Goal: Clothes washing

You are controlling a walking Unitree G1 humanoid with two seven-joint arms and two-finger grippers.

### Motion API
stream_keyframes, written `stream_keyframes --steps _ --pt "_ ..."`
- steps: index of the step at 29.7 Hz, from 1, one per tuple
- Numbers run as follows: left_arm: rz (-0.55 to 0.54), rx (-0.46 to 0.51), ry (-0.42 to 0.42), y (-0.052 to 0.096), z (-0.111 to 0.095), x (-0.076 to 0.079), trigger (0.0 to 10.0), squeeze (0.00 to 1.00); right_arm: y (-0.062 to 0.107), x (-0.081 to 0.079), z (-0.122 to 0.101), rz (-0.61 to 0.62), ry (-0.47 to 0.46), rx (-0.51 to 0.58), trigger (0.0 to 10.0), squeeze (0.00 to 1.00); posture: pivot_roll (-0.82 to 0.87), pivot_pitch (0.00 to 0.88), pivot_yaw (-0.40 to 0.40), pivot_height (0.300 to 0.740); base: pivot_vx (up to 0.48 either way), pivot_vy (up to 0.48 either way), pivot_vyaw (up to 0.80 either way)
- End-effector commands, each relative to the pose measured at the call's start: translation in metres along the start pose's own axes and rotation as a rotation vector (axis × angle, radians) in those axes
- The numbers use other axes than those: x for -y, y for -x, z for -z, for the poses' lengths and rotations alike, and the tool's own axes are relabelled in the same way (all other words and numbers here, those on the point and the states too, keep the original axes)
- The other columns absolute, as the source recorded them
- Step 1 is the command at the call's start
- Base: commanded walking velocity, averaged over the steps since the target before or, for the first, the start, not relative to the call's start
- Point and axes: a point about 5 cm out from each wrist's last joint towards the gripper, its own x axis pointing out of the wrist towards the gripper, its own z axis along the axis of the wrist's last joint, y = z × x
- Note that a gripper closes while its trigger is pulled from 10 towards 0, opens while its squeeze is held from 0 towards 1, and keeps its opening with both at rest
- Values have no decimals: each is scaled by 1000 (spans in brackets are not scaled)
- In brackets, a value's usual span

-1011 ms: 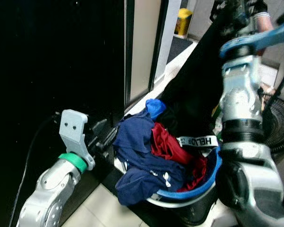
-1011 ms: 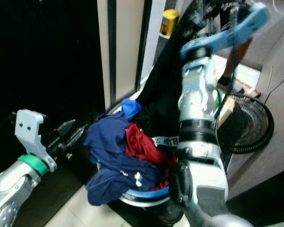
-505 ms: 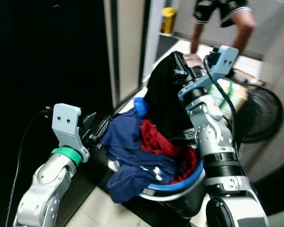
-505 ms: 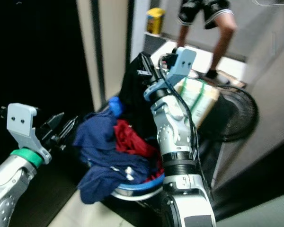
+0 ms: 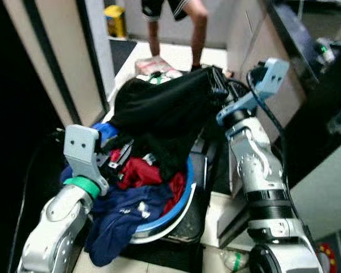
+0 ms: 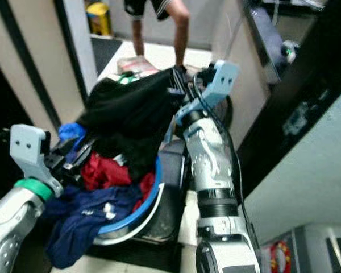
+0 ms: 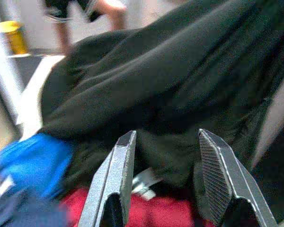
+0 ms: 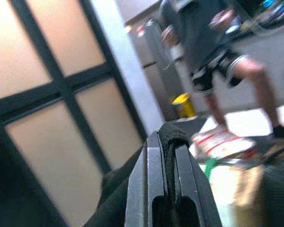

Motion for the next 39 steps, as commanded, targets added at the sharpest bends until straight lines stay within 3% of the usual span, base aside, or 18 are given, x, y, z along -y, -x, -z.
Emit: stream_keyframes --steps 1,3,6,8,14,27,32,39 --pt "22 -27 1 3 4 2 10000 0 4 -2 -1 -56 -119 12 10000 0 162 50 25 740 0 0 -800" --pt "42 -32 4 3 5 4 10000 0 16 -14 -3 -272 -340 16 10000 0 162 48 26 740 0 0 -800" --pt "47 -34 3 3 5 5 10000 0 23 -18 -3 -352 -416 15 10000 0 162 48 26 740 0 0 -800" --pt "55 -38 2 3 6 6 10000 0 38 -23 0 -457 -479 -15 10000 0 161 45 29 740 0 0 -800" --pt "68 -43 -1 4 6 7 10000 0 59 -32 20 -518 -477 -121 10000 0 161 45 29 740 0 0 -800" --pt "82 -45 -2 4 6 7 10000 0 60 -28 6 -558 -581 -70 10000 0 163 37 35 740 0 0 -800" --pt "81 -44 -1 4 6 7 10000 0 59 -36 -4 -624 -587 -49 10000 0 168 40 31 740 0 0 -800" --pt "80 -43 1 4 6 7 10000 0 56 -36 -8 -627 -588 -33 10000 0 168 40 31 740 0 0 -800"
